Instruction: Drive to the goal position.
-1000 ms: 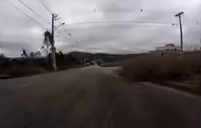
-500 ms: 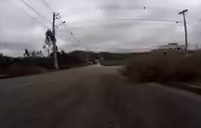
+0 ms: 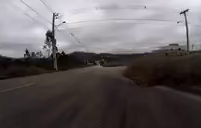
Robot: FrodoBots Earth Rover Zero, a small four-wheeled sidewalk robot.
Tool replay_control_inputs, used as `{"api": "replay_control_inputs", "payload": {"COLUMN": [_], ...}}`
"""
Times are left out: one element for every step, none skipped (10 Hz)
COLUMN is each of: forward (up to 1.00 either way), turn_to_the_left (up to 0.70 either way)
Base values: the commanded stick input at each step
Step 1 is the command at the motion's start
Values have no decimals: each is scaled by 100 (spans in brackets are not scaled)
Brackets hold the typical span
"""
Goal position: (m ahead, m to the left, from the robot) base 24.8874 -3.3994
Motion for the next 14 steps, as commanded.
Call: {"api": "replay_control_inputs", "payload": {"forward": [70, 70, 70, 70, 70, 70, 70, 70, 70, 70, 70, 70, 70, 70], "turn_to_the_left": [0, 0, 0, 0, 0, 0, 0, 5, 11, 14, 14, 14, 0, 0]}}
